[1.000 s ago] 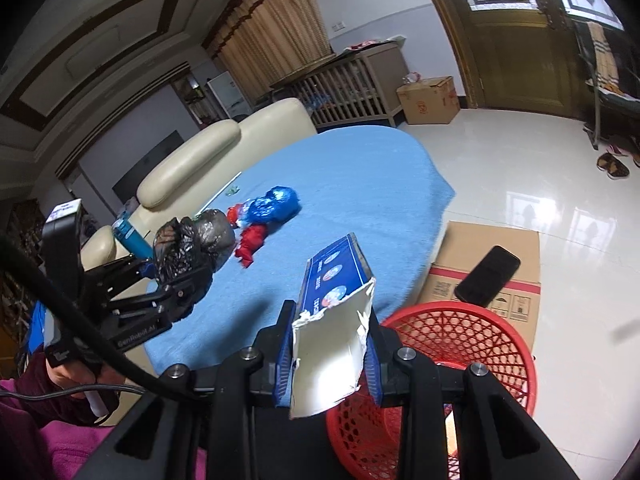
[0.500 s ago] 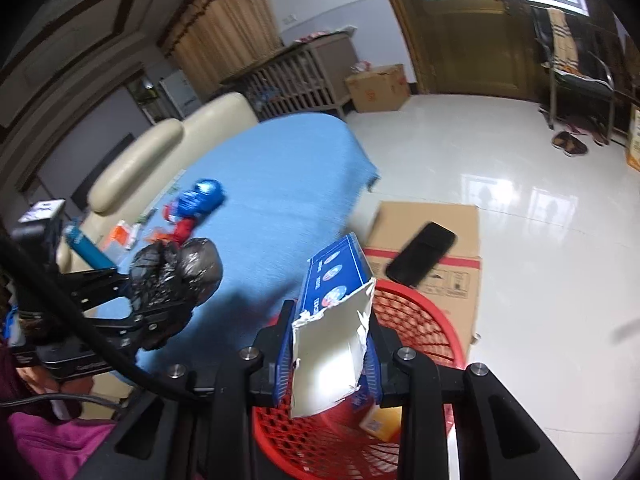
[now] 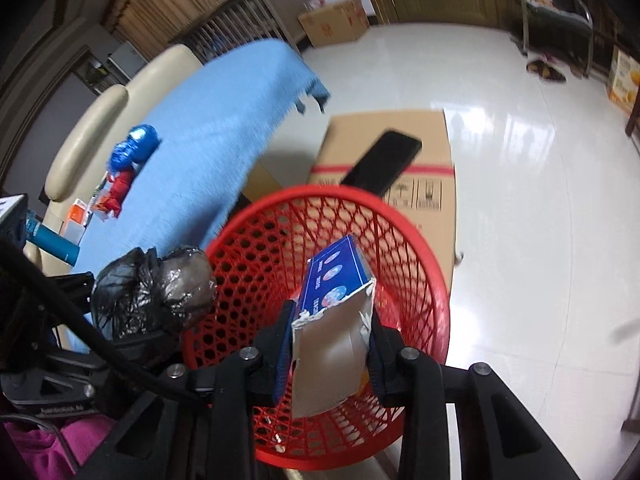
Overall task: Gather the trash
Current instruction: 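Carry both items over the red wastebasket and open both tools, then grasp the red plastic bag with the right tool while the left tool grasps the clear tray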
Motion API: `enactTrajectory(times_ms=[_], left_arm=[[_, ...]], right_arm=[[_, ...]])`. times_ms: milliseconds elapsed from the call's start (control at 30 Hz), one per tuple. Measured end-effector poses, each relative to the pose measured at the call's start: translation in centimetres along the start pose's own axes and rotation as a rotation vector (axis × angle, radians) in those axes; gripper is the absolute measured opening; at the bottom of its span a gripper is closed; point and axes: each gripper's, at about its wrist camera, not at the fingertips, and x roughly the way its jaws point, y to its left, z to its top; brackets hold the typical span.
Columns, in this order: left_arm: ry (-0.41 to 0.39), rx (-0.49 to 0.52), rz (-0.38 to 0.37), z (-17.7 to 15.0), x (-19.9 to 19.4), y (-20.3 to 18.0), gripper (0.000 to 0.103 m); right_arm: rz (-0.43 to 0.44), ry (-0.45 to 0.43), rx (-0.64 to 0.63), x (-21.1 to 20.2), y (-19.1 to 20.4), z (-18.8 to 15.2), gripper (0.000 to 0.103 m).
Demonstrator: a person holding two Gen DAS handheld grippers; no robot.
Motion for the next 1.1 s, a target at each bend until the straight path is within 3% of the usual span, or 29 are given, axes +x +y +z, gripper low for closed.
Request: enactTrajectory(times_ms=[67,100,133,400,700,867,1100], left_arm=[[0.0,-0.014,-0.005,0.0,0.0,0.4,0.051],[-0.002,-0.022,0.001,-0.1,0.0,0.6,0.057],[-0.006,-0.03,0.007,-0.1,0.0,0.8,0.058],[-0.065,-0.081,0.034,-1.3,-1.9,2.2,0.059],[-0.236,-0.328,0.101,-3.7,-6.8,8.0,0.062],[-0.31,-0.451,0.193,-5.9,-9.1,11.6,0.062],[-0.393,-0.602,0.323,-9.2,-11.9,16.7,0.063]], right_arm=[[0.018,0.034,0.037,0.3,-0.3,0.1,0.041],[0.023,0.04,0.048,0.5,-0.4,0.2,0.055],[0.032,0.032,0.059,0.3,-0.4,0.3,0.062],[0.057,-0.065,0.035,-1.8,1.4,1.6,0.062],[0.103,-0.223,-0.009,-4.2,6.2,3.6,0.062],[0.136,-0.266,-0.05,-4.3,9.7,4.3,0.062],[0.175,-0.257,-0.112,-3.8,13.8,5.3,0.062]])
